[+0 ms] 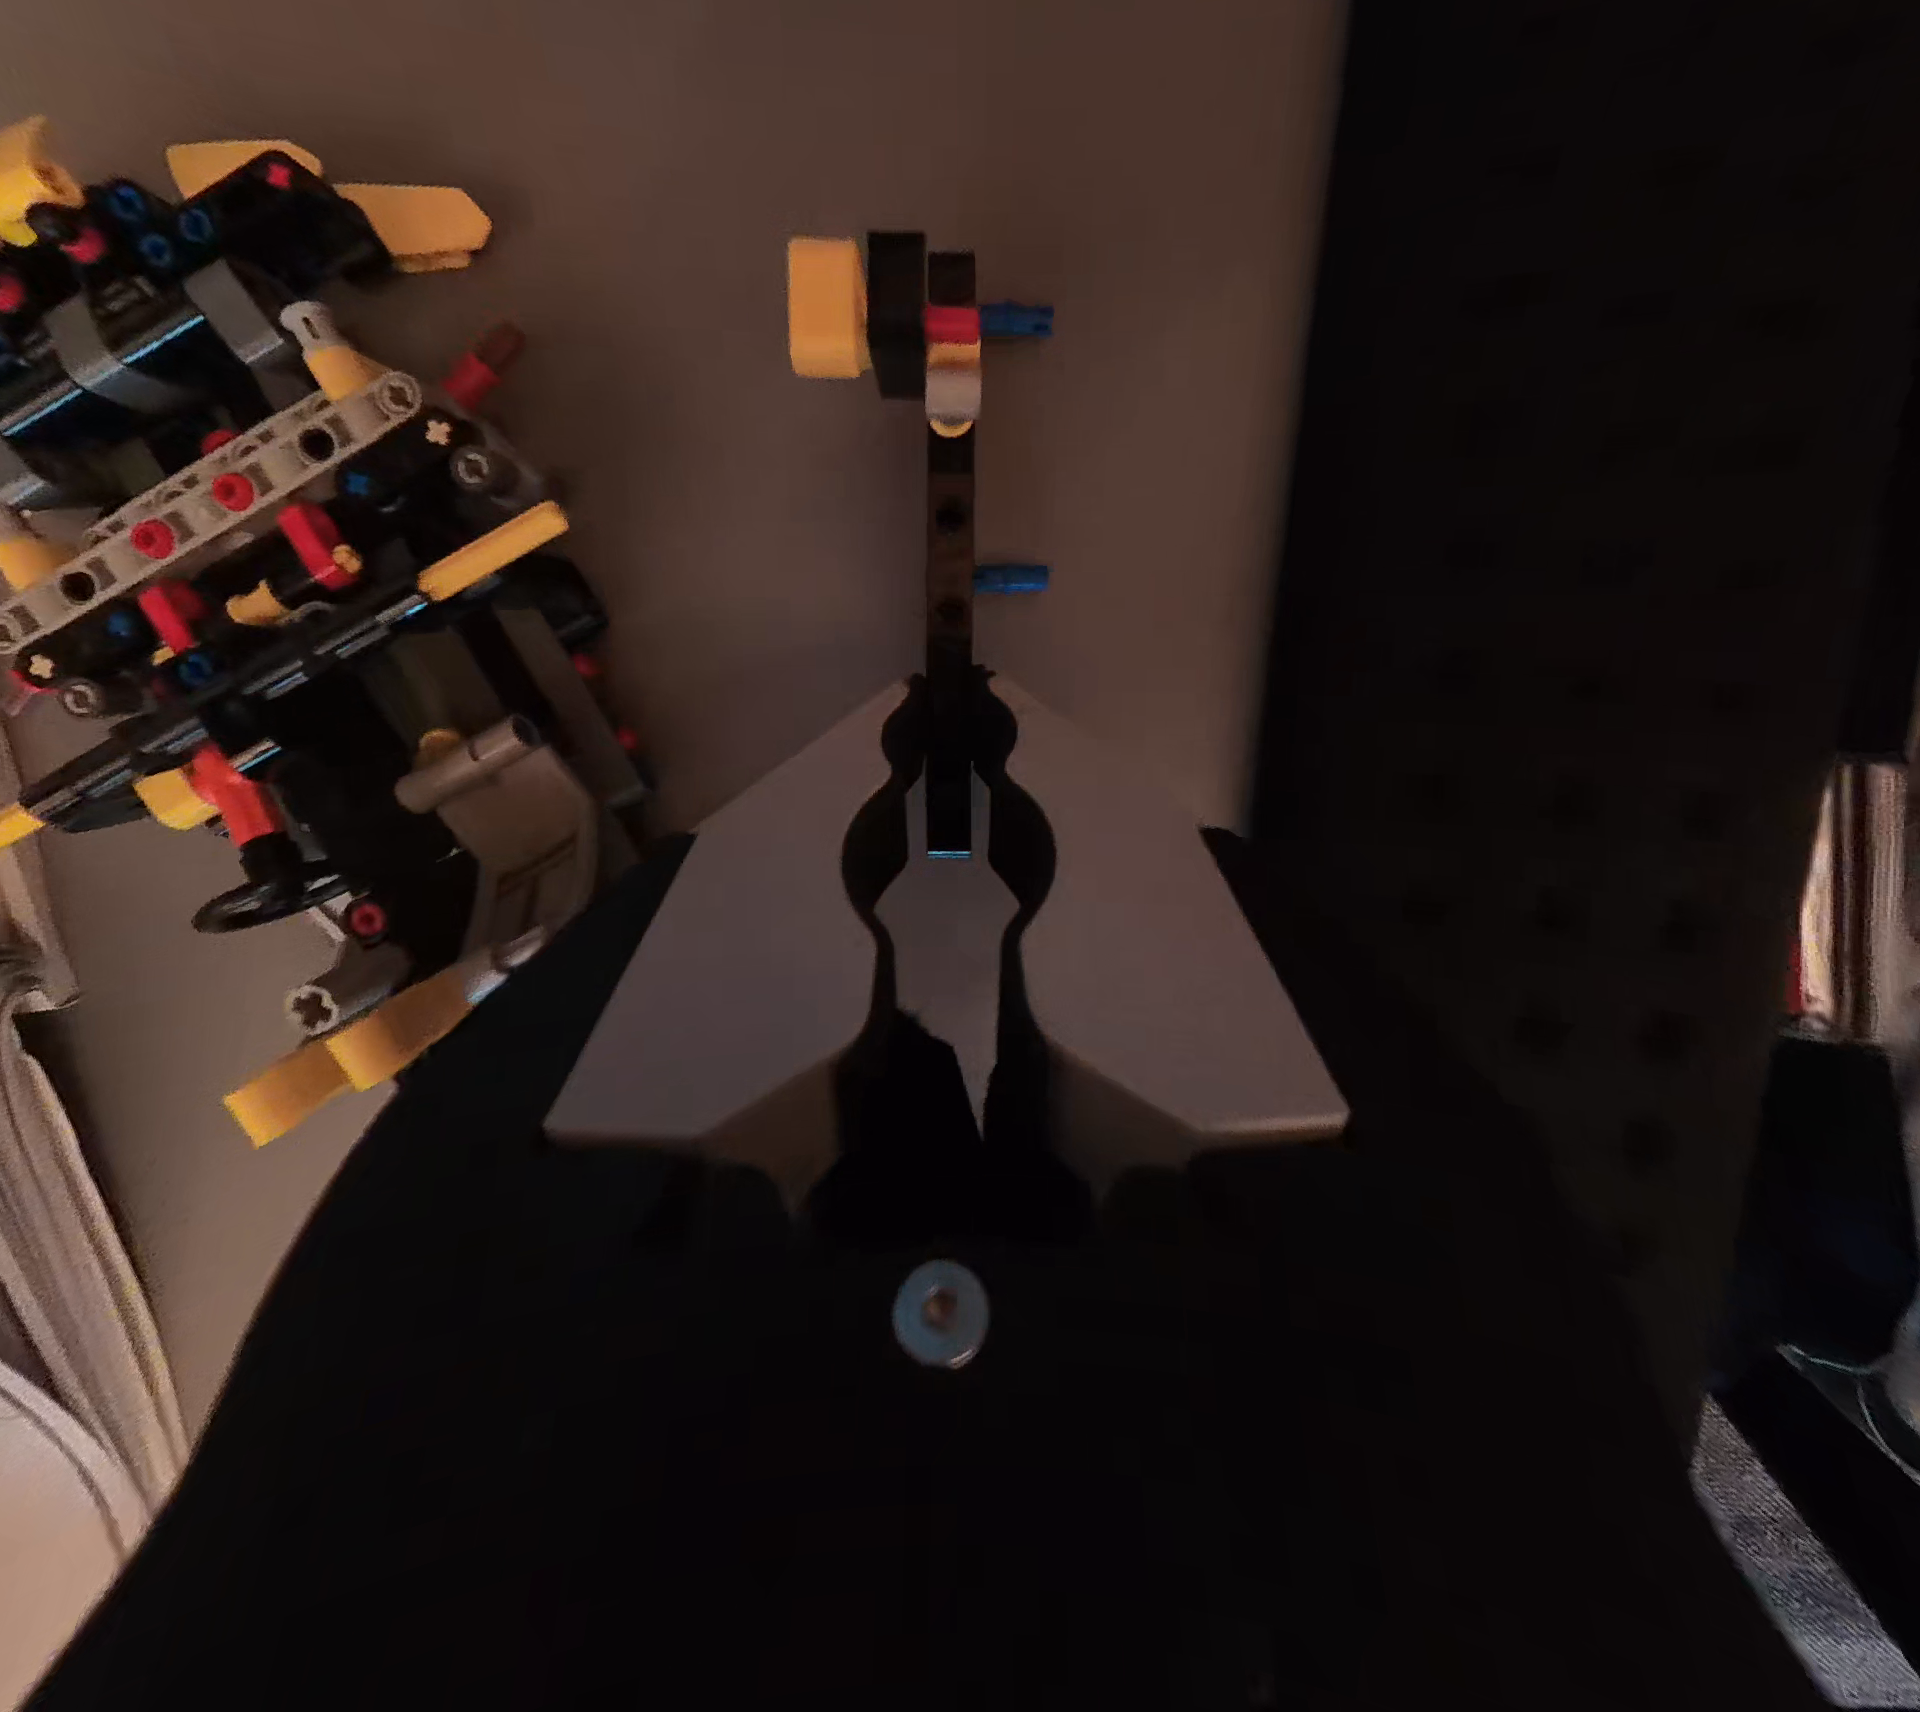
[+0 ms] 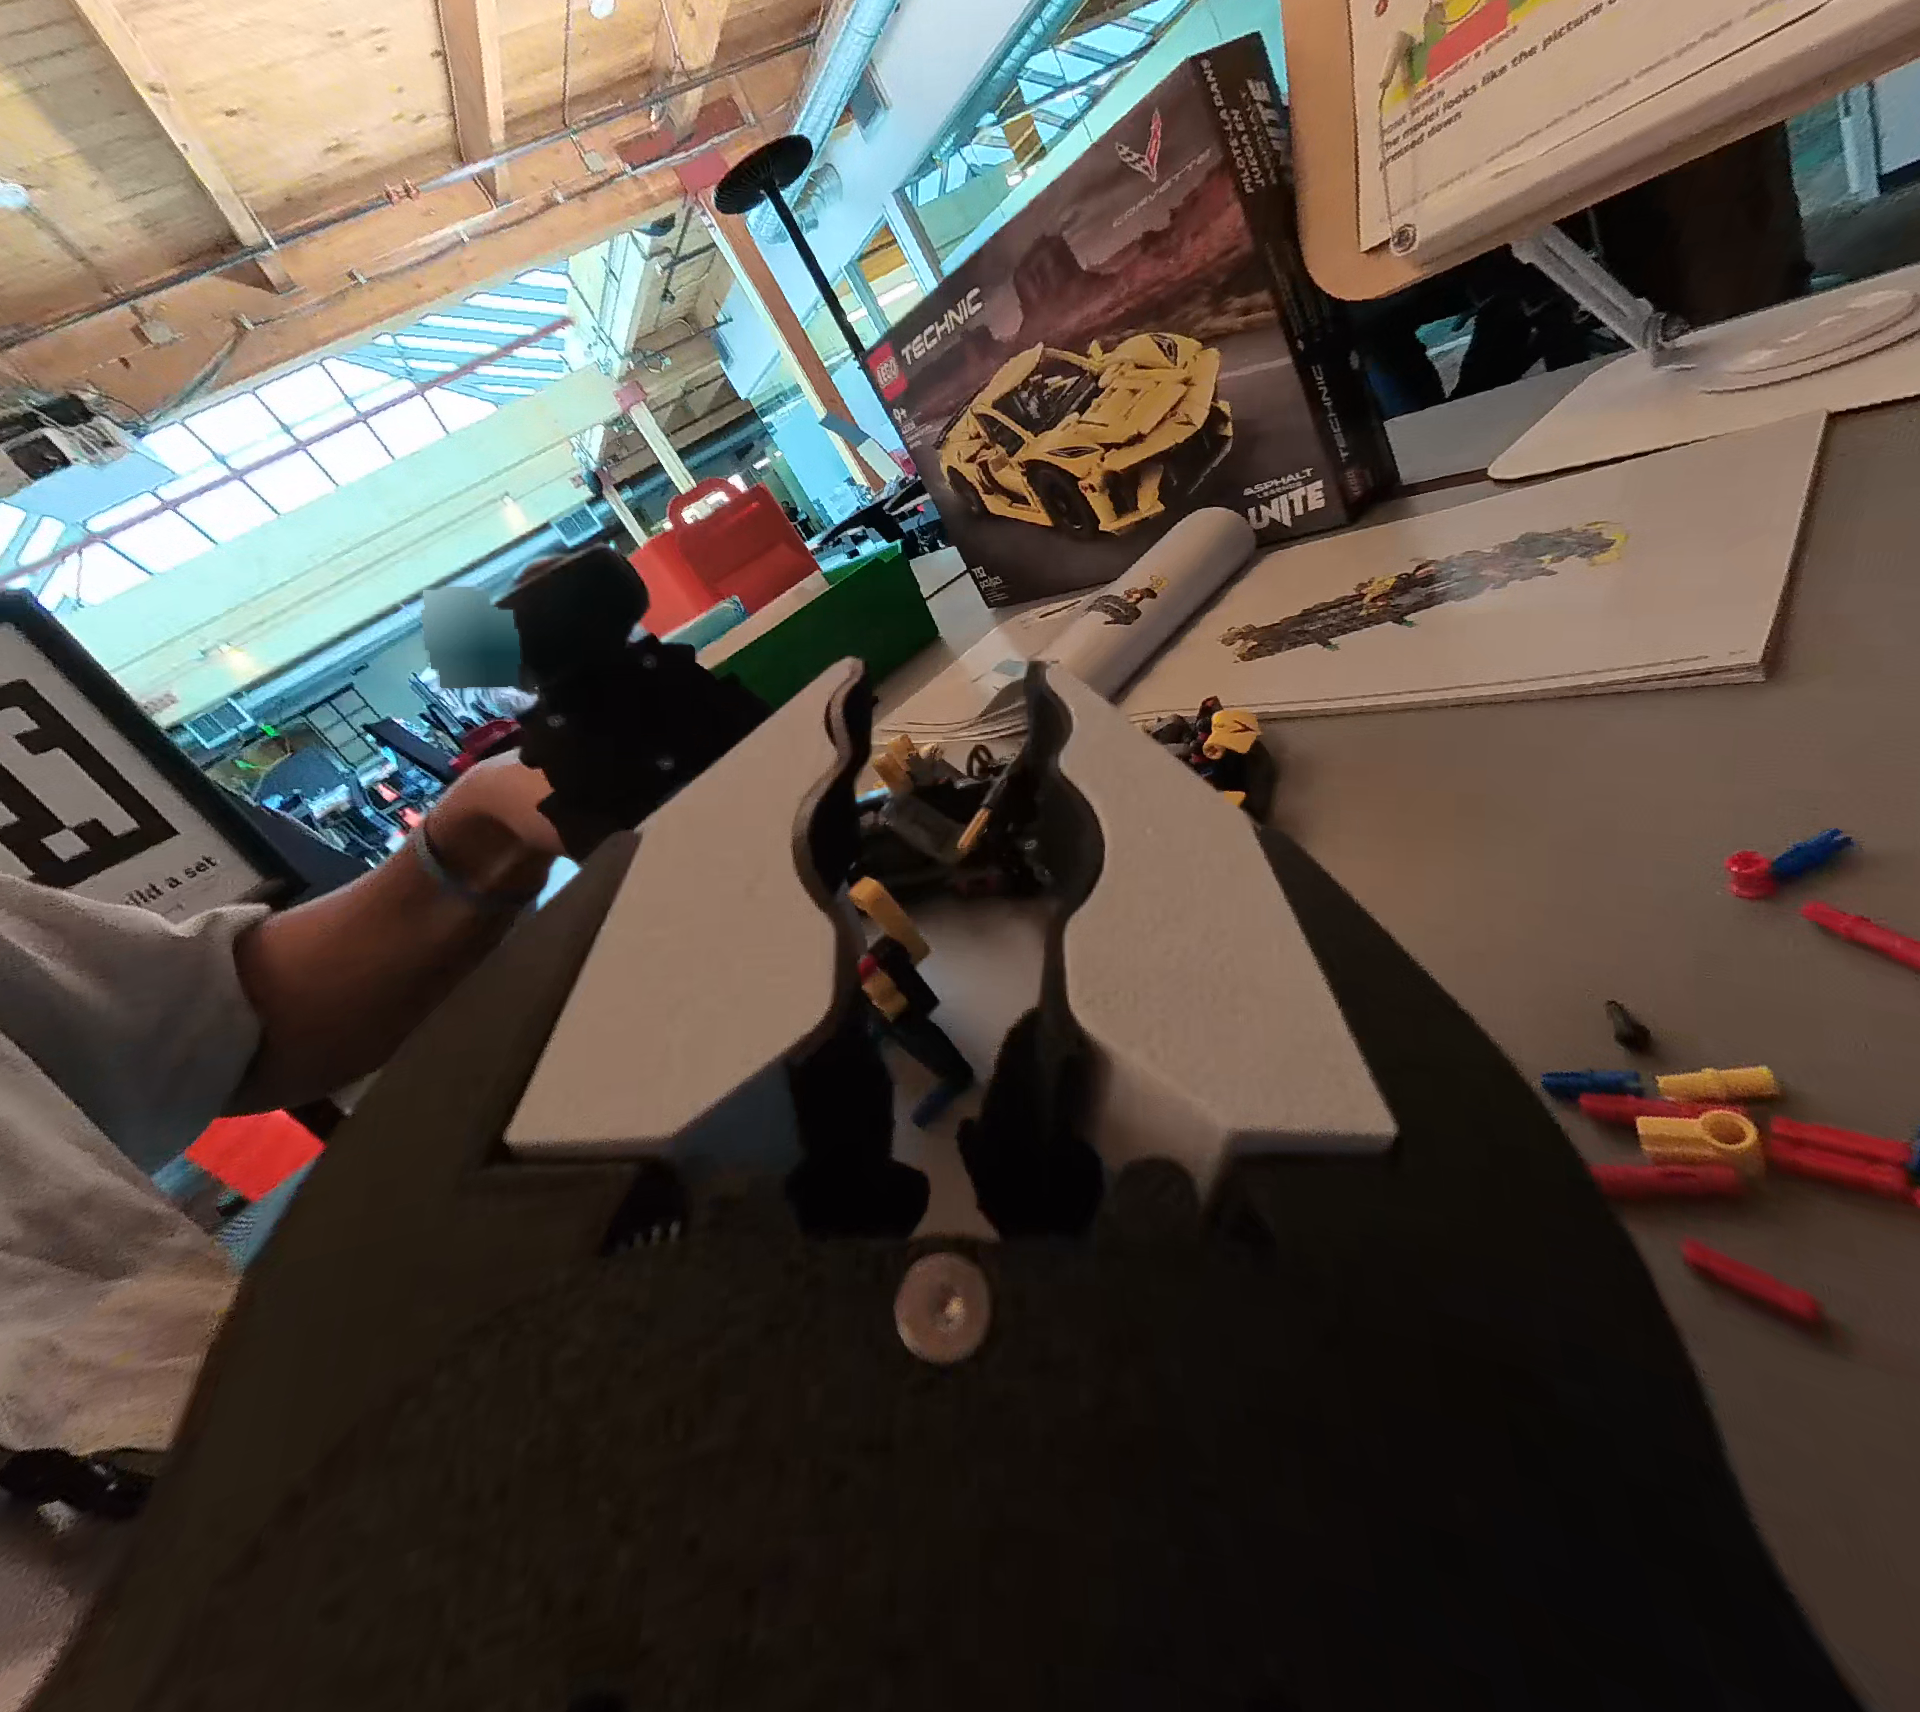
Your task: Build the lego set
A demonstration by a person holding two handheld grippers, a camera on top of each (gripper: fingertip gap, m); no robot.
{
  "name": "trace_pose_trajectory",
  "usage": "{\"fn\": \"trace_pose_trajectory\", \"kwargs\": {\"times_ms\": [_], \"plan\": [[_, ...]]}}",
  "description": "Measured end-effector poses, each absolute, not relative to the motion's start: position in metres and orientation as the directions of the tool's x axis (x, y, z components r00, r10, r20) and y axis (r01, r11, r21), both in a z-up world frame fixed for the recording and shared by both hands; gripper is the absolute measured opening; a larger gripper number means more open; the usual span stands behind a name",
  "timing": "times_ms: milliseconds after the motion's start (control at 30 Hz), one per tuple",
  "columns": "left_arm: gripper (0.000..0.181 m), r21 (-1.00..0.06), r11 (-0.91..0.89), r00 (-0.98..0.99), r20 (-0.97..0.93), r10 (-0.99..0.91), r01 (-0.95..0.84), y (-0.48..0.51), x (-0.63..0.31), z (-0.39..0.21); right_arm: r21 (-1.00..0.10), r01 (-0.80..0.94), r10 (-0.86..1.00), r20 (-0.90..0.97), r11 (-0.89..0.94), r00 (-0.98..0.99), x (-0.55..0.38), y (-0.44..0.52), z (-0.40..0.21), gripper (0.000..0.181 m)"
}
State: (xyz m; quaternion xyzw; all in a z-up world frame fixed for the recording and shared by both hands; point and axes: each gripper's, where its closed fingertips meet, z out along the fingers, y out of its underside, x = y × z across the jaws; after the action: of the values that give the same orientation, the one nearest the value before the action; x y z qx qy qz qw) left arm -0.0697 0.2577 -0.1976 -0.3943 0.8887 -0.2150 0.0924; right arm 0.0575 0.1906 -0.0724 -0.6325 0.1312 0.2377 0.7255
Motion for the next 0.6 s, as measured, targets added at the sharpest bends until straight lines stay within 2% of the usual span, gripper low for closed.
{"fn": "trace_pose_trajectory", "kwargs": {"times_ms": [200,267,333,600], "plan": [[0.010,-0.486,0.591,-0.661,-0.036,-0.750,-0.644,0.258,-0.068,-0.198,-0.905,-0.426,0.191,-0.417,0.004,0.889,0.039,0.201,-0.081,0.029],[0.025,-0.513,0.577,-0.643,-0.061,-0.763,-0.636,0.258,-0.066,-0.196,-0.912,-0.411,0.200,-0.405,-0.010,0.892,0.035,0.202,-0.082,0.029],[0.030,-0.540,0.557,-0.625,-0.071,-0.778,-0.631,0.257,-0.066,-0.194,-0.907,-0.422,0.199,-0.414,-0.004,0.888,0.037,0.202,-0.082,0.029],[0.032,-0.708,0.371,-0.511,-0.016,-0.860,-0.602,0.256,-0.074,-0.170,-0.893,-0.450,0.164,-0.444,0.000,0.881,0.046,0.204,-0.084,0.027]]}}
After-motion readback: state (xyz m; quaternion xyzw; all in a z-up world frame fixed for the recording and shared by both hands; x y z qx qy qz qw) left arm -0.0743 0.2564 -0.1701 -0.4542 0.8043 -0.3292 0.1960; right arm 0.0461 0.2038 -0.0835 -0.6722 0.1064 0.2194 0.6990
